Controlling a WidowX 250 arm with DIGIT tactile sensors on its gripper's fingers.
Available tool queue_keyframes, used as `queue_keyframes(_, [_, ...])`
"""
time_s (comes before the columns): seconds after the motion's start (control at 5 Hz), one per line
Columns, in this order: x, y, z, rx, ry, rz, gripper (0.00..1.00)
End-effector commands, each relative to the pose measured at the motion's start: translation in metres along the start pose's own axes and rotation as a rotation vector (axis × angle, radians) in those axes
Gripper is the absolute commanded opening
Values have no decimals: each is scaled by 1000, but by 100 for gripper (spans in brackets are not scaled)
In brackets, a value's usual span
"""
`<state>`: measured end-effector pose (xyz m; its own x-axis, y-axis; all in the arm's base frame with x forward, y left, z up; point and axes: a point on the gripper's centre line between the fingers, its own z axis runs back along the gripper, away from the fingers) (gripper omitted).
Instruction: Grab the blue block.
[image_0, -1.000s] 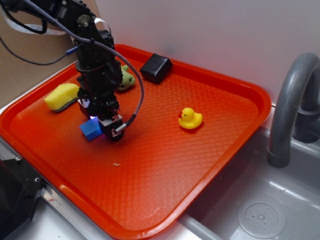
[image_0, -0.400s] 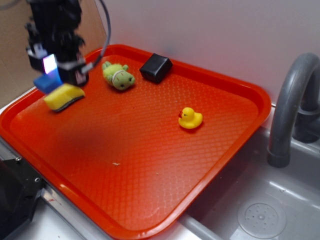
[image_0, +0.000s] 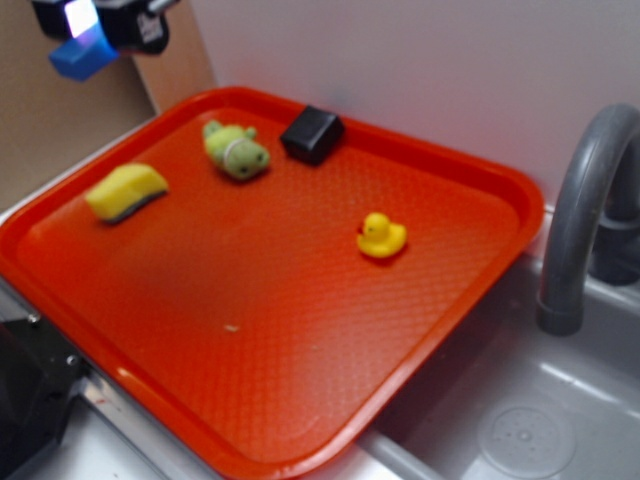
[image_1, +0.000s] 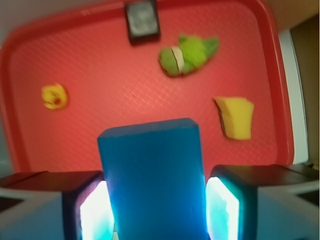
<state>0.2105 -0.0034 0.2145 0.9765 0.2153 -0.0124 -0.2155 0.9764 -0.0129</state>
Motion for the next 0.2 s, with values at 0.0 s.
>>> queue_keyframes(0.0, [-20, -7, 33, -55, -145, -109, 0])
